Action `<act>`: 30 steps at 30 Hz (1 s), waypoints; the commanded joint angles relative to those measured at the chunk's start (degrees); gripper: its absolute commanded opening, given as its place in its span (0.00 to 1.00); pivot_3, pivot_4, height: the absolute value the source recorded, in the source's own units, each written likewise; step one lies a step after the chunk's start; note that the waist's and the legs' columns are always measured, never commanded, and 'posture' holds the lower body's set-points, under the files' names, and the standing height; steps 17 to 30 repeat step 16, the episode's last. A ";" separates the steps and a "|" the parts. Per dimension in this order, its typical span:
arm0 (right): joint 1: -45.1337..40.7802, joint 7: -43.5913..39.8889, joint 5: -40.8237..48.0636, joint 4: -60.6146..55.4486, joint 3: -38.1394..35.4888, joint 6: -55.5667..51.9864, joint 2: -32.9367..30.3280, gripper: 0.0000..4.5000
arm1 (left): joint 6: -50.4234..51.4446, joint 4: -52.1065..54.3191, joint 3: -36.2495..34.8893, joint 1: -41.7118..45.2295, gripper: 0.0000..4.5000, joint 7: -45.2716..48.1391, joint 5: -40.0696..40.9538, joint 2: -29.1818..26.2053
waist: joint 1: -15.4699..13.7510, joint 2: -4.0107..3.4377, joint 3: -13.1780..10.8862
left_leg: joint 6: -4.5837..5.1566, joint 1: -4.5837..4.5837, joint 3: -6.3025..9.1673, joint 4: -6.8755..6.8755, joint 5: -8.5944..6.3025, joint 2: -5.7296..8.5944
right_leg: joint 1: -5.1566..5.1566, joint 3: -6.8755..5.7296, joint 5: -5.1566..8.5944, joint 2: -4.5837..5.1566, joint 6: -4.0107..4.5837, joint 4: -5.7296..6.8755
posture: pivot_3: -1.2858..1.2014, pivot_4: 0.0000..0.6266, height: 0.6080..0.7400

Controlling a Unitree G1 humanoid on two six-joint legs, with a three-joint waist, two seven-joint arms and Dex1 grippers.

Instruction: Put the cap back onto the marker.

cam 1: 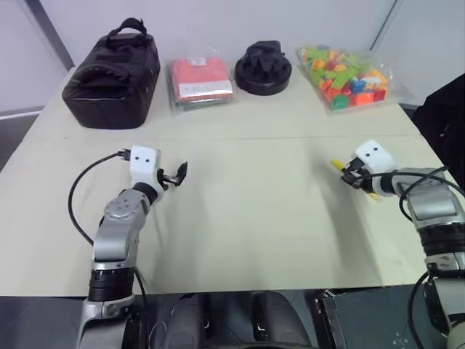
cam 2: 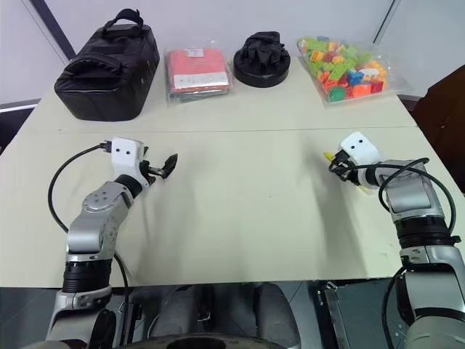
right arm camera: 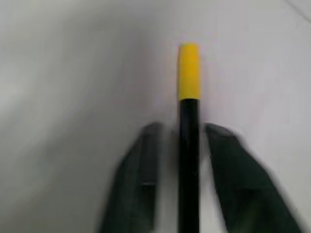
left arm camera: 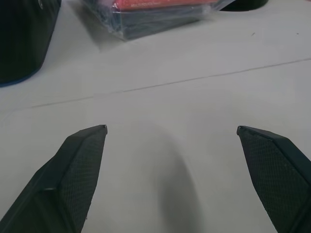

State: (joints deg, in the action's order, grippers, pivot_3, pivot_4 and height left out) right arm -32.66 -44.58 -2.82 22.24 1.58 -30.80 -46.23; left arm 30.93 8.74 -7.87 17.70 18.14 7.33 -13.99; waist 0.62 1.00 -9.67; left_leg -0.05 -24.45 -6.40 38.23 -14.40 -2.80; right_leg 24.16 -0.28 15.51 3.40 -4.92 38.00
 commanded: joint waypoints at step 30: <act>1.96 -1.93 19.74 -8.20 -21.48 0.74 -0.77 0.99 | 0.95 6.63 -9.14 -3.35 1.00 4.23 11.10 -8.02 | -0.05 0.03 0.01 | 0.03 0.01 0.05 -0.05 -0.02 -0.06 | -0.10 -0.03 0.00 -0.02 0.00 -0.13 | 0.52 0.24 1.00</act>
